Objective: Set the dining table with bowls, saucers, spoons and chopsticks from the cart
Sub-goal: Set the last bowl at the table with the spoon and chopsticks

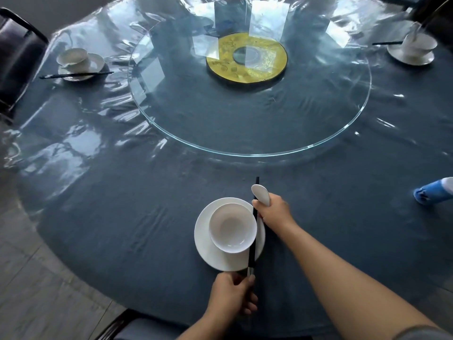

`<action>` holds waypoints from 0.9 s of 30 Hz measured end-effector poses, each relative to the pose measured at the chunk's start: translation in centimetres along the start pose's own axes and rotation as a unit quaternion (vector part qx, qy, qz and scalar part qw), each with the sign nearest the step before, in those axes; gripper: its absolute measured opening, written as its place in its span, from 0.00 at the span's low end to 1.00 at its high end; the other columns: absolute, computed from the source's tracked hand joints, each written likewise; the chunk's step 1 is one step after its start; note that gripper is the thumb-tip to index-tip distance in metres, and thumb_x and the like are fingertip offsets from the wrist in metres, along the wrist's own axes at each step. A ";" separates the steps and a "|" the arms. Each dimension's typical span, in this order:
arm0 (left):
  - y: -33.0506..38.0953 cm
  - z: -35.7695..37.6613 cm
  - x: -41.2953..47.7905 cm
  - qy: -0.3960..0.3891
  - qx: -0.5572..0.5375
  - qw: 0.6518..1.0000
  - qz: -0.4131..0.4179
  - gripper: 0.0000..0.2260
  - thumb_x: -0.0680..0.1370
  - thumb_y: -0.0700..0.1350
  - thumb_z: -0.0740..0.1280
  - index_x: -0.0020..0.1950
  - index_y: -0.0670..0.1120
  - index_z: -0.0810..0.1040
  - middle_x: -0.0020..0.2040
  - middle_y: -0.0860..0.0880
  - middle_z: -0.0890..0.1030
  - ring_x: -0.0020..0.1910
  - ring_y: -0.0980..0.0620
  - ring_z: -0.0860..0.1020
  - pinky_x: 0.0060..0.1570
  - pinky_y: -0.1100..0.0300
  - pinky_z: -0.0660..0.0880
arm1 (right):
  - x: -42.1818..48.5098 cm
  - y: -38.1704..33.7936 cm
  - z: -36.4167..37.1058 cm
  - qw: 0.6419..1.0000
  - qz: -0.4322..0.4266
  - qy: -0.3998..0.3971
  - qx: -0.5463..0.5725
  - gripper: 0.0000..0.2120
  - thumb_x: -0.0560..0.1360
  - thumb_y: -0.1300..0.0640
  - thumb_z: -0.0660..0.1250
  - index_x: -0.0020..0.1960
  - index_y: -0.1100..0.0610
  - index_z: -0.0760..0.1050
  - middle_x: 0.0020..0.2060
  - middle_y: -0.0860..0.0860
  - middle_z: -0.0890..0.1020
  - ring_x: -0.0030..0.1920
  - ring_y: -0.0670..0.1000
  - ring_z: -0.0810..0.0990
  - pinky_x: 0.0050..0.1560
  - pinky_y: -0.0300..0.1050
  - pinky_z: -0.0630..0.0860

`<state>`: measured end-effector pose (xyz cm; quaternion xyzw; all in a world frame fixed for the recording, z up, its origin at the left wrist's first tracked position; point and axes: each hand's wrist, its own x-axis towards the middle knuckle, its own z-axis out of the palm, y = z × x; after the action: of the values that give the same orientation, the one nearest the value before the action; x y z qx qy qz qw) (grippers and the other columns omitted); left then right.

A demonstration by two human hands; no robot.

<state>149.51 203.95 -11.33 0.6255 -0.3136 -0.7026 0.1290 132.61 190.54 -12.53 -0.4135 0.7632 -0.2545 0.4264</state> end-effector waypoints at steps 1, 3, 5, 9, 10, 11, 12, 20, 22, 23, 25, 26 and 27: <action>-0.1 0.0 0.0 0.001 0.002 1.000 0.001 0.11 0.81 0.44 0.68 0.46 0.37 0.77 0.31 0.41 0.83 0.26 0.45 0.80 0.25 0.59 0.75 | 0.0 0.1 0.0 1.000 -0.002 0.002 -0.001 0.14 0.74 0.52 0.68 0.32 0.53 0.69 0.28 0.48 0.75 0.32 0.50 0.71 0.36 0.46 0.69; -0.3 -0.1 0.2 -0.002 0.000 1.000 -0.001 0.11 0.80 0.45 0.68 0.46 0.37 0.78 0.32 0.40 0.83 0.27 0.44 0.81 0.25 0.58 0.76 | -0.2 0.2 0.1 1.000 -0.003 0.009 -0.002 0.14 0.75 0.51 0.67 0.33 0.52 0.70 0.29 0.48 0.76 0.32 0.50 0.72 0.35 0.45 0.70; -0.3 -0.1 0.3 -0.007 0.003 1.000 -0.004 0.11 0.80 0.46 0.69 0.46 0.37 0.78 0.32 0.40 0.84 0.27 0.44 0.82 0.25 0.58 0.76 | -0.2 0.4 0.2 1.000 -0.005 0.018 0.000 0.13 0.75 0.50 0.67 0.35 0.53 0.71 0.29 0.48 0.77 0.32 0.50 0.74 0.35 0.45 0.71; -0.4 -0.7 -0.1 -0.007 0.033 0.999 -0.020 0.14 0.79 0.50 0.70 0.48 0.38 0.77 0.33 0.40 0.84 0.29 0.43 0.83 0.26 0.57 0.78 | -0.5 0.5 -0.1 0.999 0.018 0.015 0.039 0.10 0.74 0.49 0.68 0.43 0.54 0.72 0.35 0.52 0.81 0.35 0.53 0.78 0.42 0.53 0.77; -0.5 -1.1 -0.4 -0.007 0.043 0.999 -0.027 0.15 0.79 0.51 0.69 0.49 0.38 0.77 0.32 0.41 0.84 0.29 0.43 0.83 0.25 0.58 0.77 | -0.8 0.6 -0.4 0.998 0.027 0.014 0.046 0.11 0.73 0.48 0.69 0.45 0.54 0.71 0.36 0.53 0.82 0.35 0.54 0.78 0.42 0.54 0.78; -0.6 -1.7 -0.7 -0.007 0.055 0.998 -0.034 0.15 0.80 0.51 0.68 0.50 0.38 0.77 0.32 0.42 0.83 0.29 0.44 0.82 0.24 0.59 0.77 | -1.3 0.8 -0.7 0.998 0.035 0.016 0.049 0.11 0.72 0.49 0.69 0.46 0.54 0.70 0.37 0.54 0.82 0.35 0.54 0.78 0.40 0.53 0.77; -0.5 -2.5 -1.1 -0.005 0.067 0.997 -0.038 0.14 0.80 0.51 0.68 0.50 0.39 0.76 0.31 0.43 0.83 0.28 0.45 0.82 0.24 0.59 0.77 | -1.8 1.1 -1.2 0.997 0.043 0.019 0.053 0.11 0.72 0.50 0.69 0.47 0.55 0.69 0.37 0.55 0.82 0.33 0.53 0.77 0.36 0.51 0.76; 4.5 -9.1 -0.9 0.157 0.096 0.976 0.117 0.04 0.80 0.37 0.64 0.46 0.39 0.75 0.32 0.44 0.78 0.24 0.49 0.80 0.23 0.60 0.73 | -6.8 -0.1 -5.4 0.984 0.000 -0.094 0.152 0.09 0.74 0.74 0.61 0.50 0.64 0.74 0.39 0.58 0.77 0.34 0.52 0.78 0.36 0.45 0.80; 6.6 -9.2 -0.1 0.169 0.117 0.965 0.166 0.01 0.79 0.39 0.65 0.51 0.43 0.76 0.41 0.45 0.80 0.28 0.47 0.83 0.24 0.57 0.76 | -7.4 -1.0 -5.7 0.977 -0.028 -0.145 0.155 0.12 0.75 0.75 0.63 0.53 0.64 0.78 0.37 0.58 0.77 0.33 0.52 0.79 0.39 0.45 0.81; 7.6 -9.1 0.3 0.163 0.133 0.961 0.182 0.04 0.79 0.41 0.66 0.54 0.46 0.75 0.44 0.46 0.80 0.30 0.47 0.84 0.26 0.56 0.78 | -7.5 -1.4 -5.7 0.976 -0.037 -0.166 0.137 0.12 0.76 0.73 0.64 0.55 0.63 0.79 0.35 0.57 0.77 0.32 0.51 0.79 0.39 0.45 0.81; 9.0 -8.8 1.1 0.132 0.197 0.954 0.185 0.11 0.79 0.46 0.68 0.59 0.54 0.71 0.46 0.48 0.80 0.36 0.46 0.84 0.34 0.53 0.82 | -7.3 -2.0 -5.4 0.979 -0.036 -0.182 0.085 0.13 0.76 0.71 0.67 0.59 0.63 0.78 0.33 0.57 0.78 0.31 0.51 0.79 0.37 0.44 0.80; 9.4 -8.7 1.5 0.112 0.236 0.950 0.174 0.15 0.79 0.48 0.68 0.62 0.59 0.69 0.45 0.48 0.80 0.38 0.46 0.84 0.37 0.52 0.82 | -7.2 -2.2 -5.1 0.983 -0.032 -0.175 0.053 0.15 0.75 0.70 0.69 0.61 0.62 0.76 0.33 0.57 0.78 0.31 0.51 0.79 0.37 0.46 0.81; 9.7 -8.5 1.9 0.094 0.248 0.951 0.159 0.17 0.79 0.48 0.68 0.65 0.61 0.68 0.45 0.48 0.81 0.39 0.45 0.84 0.38 0.52 0.82 | -7.0 -2.3 -4.8 0.985 -0.032 -0.166 0.016 0.17 0.74 0.69 0.70 0.61 0.60 0.74 0.33 0.56 0.79 0.31 0.51 0.80 0.39 0.50 0.81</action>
<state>155.28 193.04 -7.23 0.6428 -0.5600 -0.5112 0.1088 131.51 195.44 -5.36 -0.4672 0.6640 -0.2083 0.5454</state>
